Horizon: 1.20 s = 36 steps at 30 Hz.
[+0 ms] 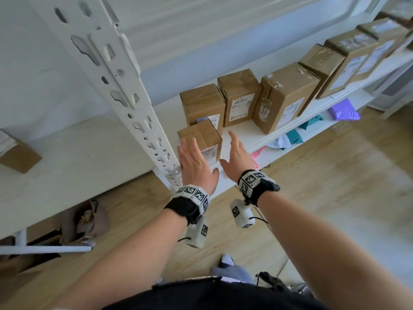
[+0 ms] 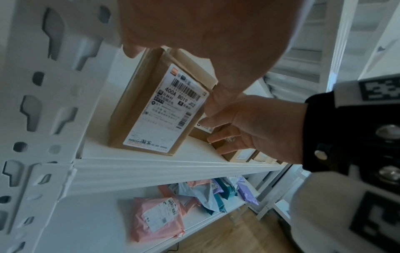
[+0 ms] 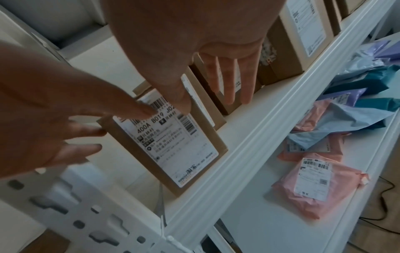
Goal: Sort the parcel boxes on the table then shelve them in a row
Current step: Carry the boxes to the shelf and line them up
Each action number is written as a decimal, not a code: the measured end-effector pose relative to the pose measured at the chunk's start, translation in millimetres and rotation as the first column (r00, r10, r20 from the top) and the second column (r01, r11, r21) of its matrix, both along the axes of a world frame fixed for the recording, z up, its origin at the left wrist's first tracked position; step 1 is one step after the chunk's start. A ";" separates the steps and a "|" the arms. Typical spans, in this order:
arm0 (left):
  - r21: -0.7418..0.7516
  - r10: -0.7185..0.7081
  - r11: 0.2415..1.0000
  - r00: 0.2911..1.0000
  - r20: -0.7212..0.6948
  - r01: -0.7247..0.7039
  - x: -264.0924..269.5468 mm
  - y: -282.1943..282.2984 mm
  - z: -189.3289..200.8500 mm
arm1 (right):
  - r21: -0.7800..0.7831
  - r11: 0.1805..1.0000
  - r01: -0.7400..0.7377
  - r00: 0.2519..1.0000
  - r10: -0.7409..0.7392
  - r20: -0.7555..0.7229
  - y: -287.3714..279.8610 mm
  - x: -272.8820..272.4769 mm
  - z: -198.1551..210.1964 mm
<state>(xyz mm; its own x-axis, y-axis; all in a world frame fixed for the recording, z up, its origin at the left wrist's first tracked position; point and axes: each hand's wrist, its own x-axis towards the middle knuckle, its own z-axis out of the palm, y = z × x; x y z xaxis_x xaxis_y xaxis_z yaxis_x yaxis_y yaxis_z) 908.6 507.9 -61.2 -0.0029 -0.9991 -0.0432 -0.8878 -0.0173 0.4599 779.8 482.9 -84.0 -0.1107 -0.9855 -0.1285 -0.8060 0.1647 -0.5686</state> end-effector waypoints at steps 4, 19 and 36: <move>-0.038 -0.145 0.988 0.985 0.096 0.149 8.1 15.4 -3.8 | 0.030 0.998 0.059 0.995 -0.056 -0.080 22.3 8.2 -1.3; -0.012 -0.455 0.887 0.879 0.144 0.461 168.8 64.4 -9.5 | 0.126 0.981 0.149 0.948 -0.106 -0.299 116.4 159.9 7.7; 0.017 -0.063 0.998 0.989 0.136 0.061 444.9 20.5 -3.7 | -0.016 0.978 -0.207 0.919 0.188 -0.346 44.5 417.6 32.6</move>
<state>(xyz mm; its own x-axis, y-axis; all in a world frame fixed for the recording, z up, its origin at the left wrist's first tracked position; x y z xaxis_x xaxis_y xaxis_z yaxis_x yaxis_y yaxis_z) 1353.5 528.5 -64.9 -0.0578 -0.9965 -0.0601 -0.9417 0.0345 0.3346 1197.4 527.4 -51.5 0.0589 -0.9961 -0.0661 -0.9656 -0.0400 -0.2569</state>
